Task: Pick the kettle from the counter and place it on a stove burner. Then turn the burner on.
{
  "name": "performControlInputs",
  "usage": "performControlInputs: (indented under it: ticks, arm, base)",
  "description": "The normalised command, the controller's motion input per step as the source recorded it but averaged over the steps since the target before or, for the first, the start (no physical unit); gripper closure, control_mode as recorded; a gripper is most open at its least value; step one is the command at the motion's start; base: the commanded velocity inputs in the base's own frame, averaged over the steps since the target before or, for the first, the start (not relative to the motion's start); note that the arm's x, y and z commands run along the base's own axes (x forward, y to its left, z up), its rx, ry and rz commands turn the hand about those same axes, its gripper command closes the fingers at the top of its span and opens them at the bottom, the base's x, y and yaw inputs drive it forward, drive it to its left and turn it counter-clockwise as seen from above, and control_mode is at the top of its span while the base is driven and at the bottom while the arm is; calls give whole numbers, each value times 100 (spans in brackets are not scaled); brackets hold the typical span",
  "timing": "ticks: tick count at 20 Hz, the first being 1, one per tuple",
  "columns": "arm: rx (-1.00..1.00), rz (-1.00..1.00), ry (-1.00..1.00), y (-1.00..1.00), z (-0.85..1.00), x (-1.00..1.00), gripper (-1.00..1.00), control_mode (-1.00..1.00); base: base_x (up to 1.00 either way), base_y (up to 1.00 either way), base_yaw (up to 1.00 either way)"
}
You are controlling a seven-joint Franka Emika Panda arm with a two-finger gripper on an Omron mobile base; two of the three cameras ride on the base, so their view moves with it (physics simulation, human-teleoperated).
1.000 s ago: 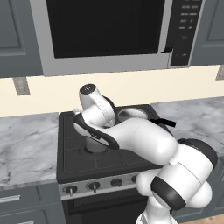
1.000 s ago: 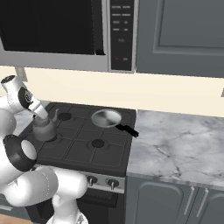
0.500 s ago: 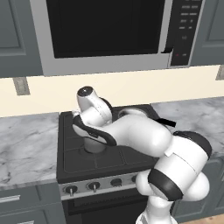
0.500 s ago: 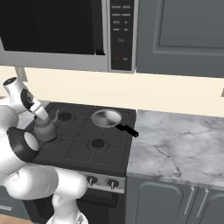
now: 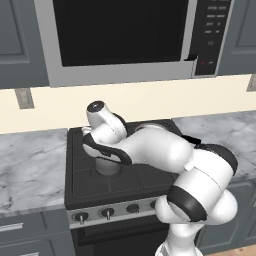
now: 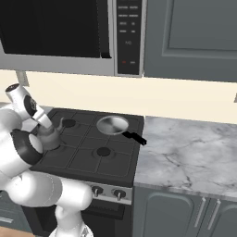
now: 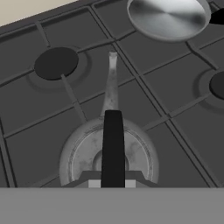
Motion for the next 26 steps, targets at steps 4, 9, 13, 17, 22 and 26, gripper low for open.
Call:
performControlInputs:
  ticks: [4,9,13,17,22,26]
  arm:
    - [0,-1,0,3,-11,11,100,-100]
    - [0,-2,0,9,-9,12,100,-100]
    - [0,-2,0,8,-8,12,100,-100]
    - [0,-2,0,1,-9,7,100,-100]
    - [0,-1,0,0,-7,3,-100,-100]
    - [0,0,0,0,0,0,-100,-100]
  base:
    - [0,0,0]
    - [0,0,0]
    - [0,0,0]
    - [0,0,0]
    - [0,0,0]
    - [0,0,0]
